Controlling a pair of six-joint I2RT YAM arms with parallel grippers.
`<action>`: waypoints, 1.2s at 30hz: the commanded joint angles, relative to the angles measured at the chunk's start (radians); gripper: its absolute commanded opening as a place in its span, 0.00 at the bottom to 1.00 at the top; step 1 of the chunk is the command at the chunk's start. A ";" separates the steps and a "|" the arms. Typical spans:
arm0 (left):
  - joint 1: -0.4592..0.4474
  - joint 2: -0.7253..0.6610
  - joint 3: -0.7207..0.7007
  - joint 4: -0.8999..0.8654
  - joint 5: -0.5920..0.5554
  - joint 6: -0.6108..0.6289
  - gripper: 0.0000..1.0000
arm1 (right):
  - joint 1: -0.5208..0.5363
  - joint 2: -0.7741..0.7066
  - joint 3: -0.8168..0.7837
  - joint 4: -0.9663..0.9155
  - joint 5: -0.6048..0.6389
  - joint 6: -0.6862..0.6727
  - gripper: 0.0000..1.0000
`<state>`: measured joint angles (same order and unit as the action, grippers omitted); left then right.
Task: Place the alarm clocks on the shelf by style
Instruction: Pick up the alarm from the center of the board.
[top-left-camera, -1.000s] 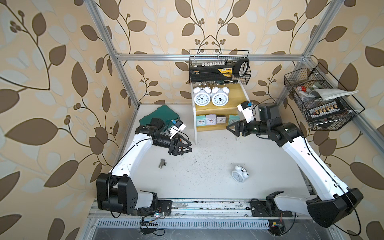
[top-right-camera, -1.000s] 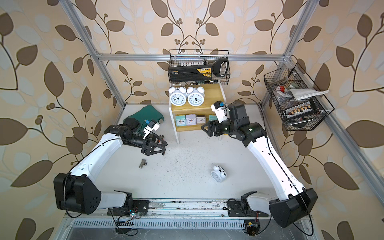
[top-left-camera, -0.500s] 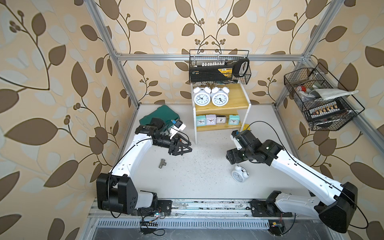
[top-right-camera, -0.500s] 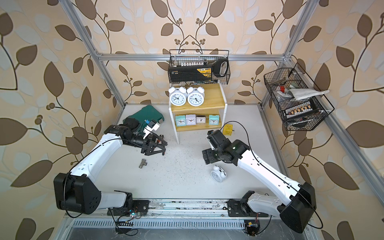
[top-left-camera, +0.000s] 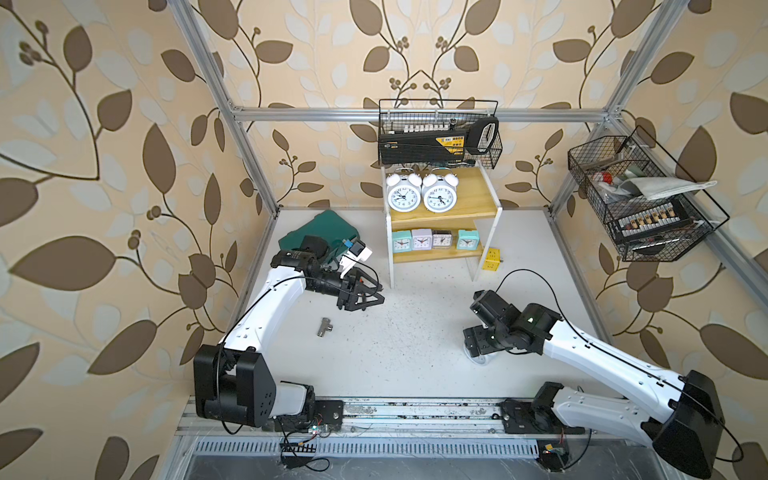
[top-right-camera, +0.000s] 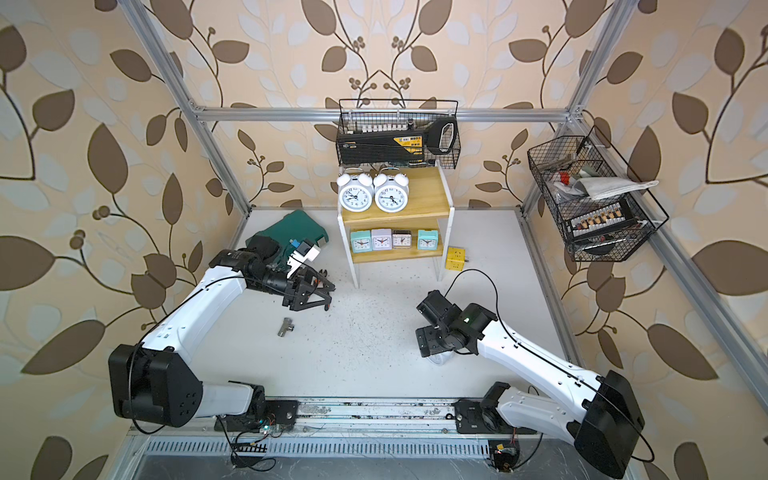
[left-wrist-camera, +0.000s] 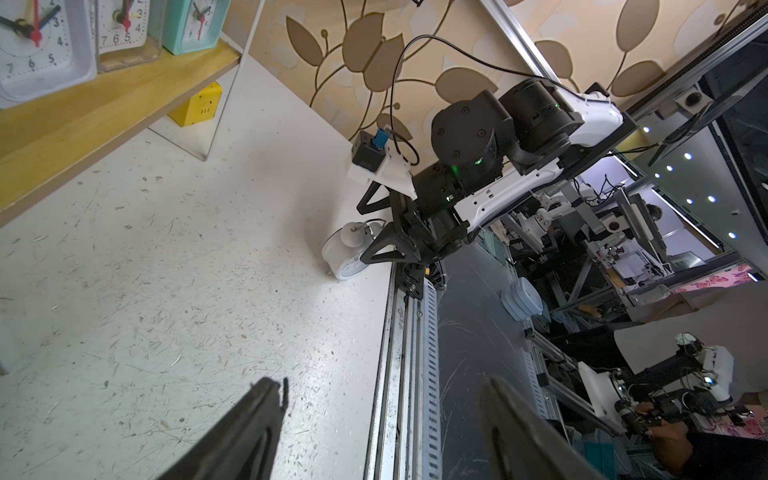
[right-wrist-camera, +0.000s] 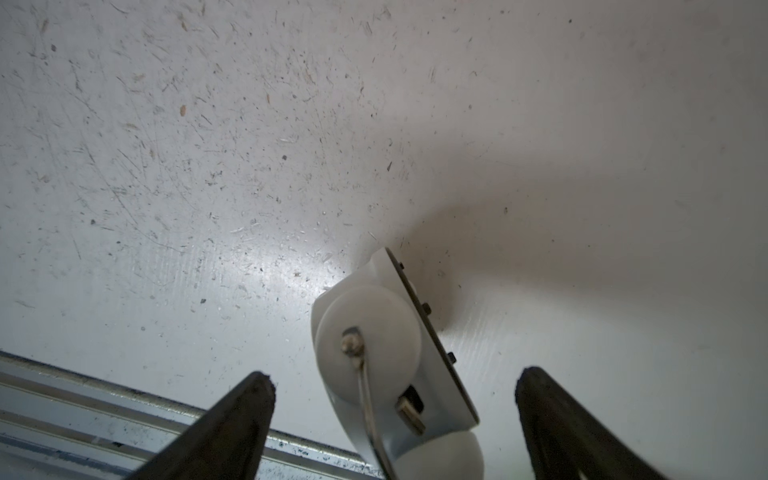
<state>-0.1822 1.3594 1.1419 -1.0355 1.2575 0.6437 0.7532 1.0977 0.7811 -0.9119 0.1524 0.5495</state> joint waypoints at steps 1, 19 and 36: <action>0.013 0.006 -0.001 0.023 0.006 -0.031 0.79 | 0.010 0.007 -0.034 0.045 -0.021 0.020 0.89; 0.001 0.050 -0.002 0.086 -0.079 -0.127 0.79 | 0.042 0.036 -0.045 0.082 -0.041 -0.014 0.50; -0.136 0.116 0.027 0.012 -0.164 -0.067 0.82 | 0.033 0.014 0.122 0.230 -0.399 -0.204 0.43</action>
<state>-0.2932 1.4628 1.1423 -0.9813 1.1034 0.5350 0.7898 1.1168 0.8597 -0.7696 -0.1040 0.3969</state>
